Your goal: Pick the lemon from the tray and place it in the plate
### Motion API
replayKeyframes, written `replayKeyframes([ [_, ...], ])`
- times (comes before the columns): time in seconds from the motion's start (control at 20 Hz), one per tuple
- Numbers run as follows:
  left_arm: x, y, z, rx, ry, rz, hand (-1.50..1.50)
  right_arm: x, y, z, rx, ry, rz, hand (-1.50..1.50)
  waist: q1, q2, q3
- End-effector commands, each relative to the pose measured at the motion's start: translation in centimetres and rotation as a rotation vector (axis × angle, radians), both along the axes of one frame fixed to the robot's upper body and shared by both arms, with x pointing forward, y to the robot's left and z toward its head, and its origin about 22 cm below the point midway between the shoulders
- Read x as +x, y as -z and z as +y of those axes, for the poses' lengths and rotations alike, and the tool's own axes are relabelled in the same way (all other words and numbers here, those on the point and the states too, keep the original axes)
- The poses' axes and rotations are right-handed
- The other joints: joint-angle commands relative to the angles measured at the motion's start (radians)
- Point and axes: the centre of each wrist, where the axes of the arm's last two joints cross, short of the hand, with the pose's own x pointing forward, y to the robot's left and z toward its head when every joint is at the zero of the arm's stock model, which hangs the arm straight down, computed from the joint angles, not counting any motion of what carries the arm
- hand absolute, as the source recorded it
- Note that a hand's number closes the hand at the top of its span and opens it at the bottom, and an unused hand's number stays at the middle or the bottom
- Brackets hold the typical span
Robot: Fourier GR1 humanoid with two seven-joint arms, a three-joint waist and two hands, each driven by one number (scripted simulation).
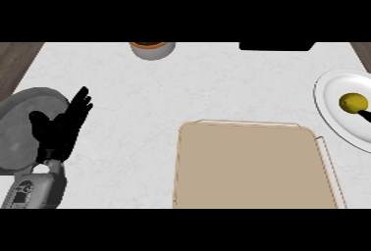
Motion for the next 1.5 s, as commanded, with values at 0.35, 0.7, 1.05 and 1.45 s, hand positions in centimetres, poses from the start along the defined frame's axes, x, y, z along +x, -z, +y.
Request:
replayKeyframes([
  [0.35, 0.0, 0.3, 0.1, -0.008, -0.017, 0.014, 0.0, 2.0, -2.0, 1.8, 0.088, -0.265, -0.487, -1.5, -0.025, -0.011, -0.002],
  [0.7, 0.0, -0.2, -0.5, -0.002, -0.037, 0.01, 0.0, -0.1, -3.2, -1.4, 0.424, -0.181, -0.478, -1.5, -0.037, -0.014, -0.003],
  [1.05, -0.7, 1.1, -0.3, -0.004, -0.046, 0.02, 0.0, -2.6, -4.2, -3.4, 0.553, -0.255, -0.471, -1.5, -0.033, -0.013, -0.004],
  [1.45, 0.1, -0.2, -1.0, -0.008, -0.011, 0.026, 0.0, -5.7, -1.4, -6.3, 0.511, -0.241, -0.502, -1.5, -0.015, -0.006, -0.002],
])
